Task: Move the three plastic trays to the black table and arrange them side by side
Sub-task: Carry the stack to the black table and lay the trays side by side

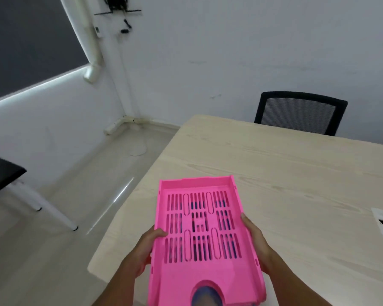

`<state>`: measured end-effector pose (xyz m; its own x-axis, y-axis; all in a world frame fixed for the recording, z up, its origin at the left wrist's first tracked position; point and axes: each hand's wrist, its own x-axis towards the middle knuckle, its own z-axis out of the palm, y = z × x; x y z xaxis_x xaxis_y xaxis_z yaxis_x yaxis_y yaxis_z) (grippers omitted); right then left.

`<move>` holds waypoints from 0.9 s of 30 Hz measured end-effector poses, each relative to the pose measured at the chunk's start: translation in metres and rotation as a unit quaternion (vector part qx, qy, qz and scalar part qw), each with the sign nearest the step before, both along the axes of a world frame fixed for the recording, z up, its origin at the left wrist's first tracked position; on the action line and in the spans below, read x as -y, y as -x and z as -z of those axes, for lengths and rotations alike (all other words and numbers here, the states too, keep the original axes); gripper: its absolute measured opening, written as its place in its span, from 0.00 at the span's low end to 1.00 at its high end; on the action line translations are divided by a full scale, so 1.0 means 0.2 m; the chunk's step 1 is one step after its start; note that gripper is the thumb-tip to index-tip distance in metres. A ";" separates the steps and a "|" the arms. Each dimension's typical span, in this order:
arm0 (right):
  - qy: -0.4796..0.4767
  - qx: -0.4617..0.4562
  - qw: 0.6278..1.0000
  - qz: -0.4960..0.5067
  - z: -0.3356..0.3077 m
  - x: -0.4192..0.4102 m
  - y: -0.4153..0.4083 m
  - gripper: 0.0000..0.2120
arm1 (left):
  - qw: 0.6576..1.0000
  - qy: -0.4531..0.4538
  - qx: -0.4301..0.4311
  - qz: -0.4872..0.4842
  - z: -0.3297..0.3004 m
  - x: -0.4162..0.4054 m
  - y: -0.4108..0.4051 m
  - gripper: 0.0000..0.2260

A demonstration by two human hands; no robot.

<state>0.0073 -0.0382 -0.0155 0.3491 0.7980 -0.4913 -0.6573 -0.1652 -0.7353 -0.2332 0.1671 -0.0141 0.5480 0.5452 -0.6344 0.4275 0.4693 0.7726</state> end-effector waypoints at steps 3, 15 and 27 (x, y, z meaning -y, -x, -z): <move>-0.001 0.017 0.999 -0.045 -0.02 -0.18 0.08 0.29 | 0.998 -0.012 0.000 -0.054 -0.02 -0.05 0.18 0.24; -0.008 0.025 0.968 -0.249 -0.07 -1.13 0.81 0.29 | 0.961 -0.055 -0.001 -0.273 -0.09 -0.42 1.14 0.22; -0.029 0.013 0.913 -0.408 -0.08 -2.04 1.86 0.28 | 0.886 -0.088 -0.031 -0.454 -0.13 -0.76 2.20 0.14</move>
